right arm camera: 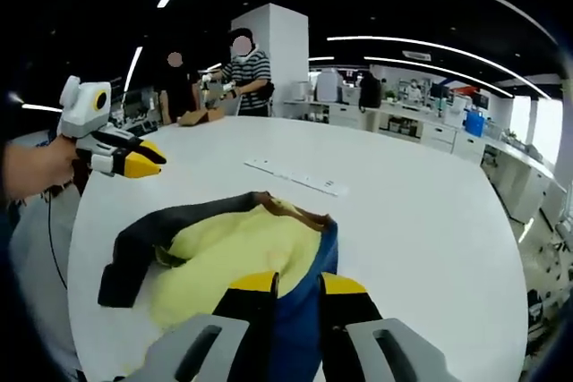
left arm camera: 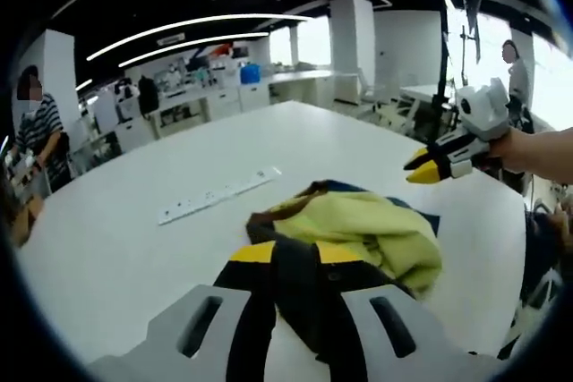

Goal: Fold the garment on the visible template until the final outline fits inside the template.

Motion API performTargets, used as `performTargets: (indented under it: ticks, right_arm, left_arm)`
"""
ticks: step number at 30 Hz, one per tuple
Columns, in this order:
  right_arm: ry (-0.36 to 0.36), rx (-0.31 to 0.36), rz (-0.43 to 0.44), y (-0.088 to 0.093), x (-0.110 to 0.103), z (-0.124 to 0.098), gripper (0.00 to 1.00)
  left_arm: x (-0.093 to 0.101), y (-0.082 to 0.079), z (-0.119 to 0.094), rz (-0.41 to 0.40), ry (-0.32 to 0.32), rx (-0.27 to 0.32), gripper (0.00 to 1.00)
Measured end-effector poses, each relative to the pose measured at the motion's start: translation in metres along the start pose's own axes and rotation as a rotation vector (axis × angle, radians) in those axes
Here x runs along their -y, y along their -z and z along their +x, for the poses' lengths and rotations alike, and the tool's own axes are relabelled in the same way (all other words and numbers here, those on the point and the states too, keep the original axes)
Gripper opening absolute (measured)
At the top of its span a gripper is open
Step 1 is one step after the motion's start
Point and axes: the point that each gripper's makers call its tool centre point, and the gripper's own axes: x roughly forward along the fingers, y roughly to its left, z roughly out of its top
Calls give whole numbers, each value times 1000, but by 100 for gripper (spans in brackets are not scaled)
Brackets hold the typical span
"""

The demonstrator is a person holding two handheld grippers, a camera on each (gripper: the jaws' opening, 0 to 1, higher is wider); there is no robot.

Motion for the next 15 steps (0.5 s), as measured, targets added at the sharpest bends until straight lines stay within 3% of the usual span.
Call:
performTargets:
  ticks: [15]
  right_arm:
    - [4, -35, 34, 33, -11, -19, 13]
  left_arm:
    - [17, 38, -24, -65, 28, -45, 14]
